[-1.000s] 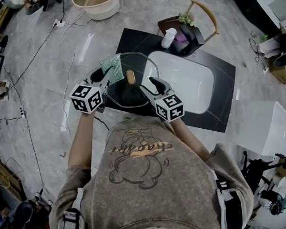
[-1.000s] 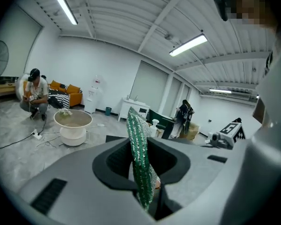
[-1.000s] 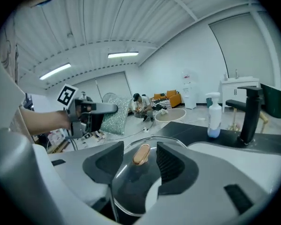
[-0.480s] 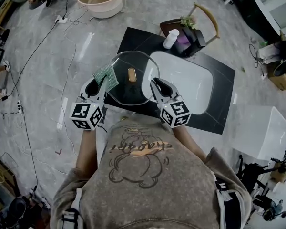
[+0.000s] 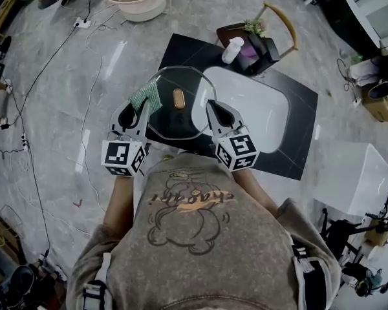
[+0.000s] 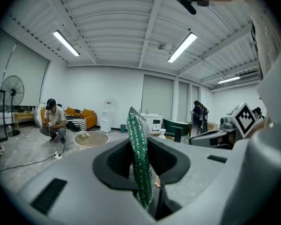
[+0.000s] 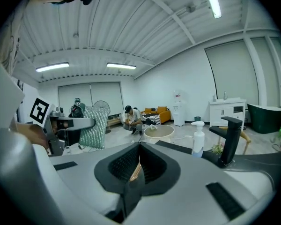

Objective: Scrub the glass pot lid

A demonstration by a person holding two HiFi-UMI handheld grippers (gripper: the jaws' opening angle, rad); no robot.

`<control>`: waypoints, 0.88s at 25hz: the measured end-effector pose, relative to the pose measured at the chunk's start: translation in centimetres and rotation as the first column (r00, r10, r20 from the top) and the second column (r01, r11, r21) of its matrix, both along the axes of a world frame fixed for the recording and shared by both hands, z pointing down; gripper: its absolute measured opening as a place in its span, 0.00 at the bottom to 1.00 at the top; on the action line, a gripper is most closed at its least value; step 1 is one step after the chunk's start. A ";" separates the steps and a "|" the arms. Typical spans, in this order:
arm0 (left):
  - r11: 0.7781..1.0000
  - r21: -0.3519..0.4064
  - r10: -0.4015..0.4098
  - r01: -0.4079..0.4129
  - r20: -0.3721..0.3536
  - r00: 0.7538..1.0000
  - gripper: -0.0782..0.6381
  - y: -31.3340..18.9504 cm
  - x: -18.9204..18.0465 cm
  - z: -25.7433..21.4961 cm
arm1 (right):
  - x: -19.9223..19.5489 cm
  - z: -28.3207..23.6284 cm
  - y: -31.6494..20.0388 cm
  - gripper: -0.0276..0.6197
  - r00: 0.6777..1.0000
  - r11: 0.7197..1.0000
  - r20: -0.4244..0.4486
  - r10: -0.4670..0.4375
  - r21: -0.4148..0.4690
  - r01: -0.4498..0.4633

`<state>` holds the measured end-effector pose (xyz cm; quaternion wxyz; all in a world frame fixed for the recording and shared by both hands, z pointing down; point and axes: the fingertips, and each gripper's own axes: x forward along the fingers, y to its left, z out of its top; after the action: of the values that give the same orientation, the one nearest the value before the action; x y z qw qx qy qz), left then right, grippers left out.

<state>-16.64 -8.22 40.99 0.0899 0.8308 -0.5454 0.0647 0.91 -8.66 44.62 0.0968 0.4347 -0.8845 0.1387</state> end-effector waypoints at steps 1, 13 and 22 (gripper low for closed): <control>1.000 0.008 -0.003 0.003 0.004 1.000 0.24 -0.1 0.1 0.1 | 0.0 0.1 -0.1 0.09 1.000 1.000 0.001 0.005 0.009 -0.005; 0.995 0.067 -0.080 0.078 0.029 0.996 0.24 0.0 -0.9 2.6 | -0.4 0.7 -1.2 0.09 0.997 0.993 0.057 0.061 0.101 -0.067; 0.994 0.055 -0.094 0.094 0.002 0.996 0.24 -0.4 -1.6 2.9 | -0.3 1.6 -1.3 0.09 0.997 0.995 0.046 0.065 0.079 -0.068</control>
<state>-18.23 -8.67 43.88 0.0686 0.8063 -0.5857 0.0473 0.64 -10.00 46.26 0.0553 0.4645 -0.8763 0.1154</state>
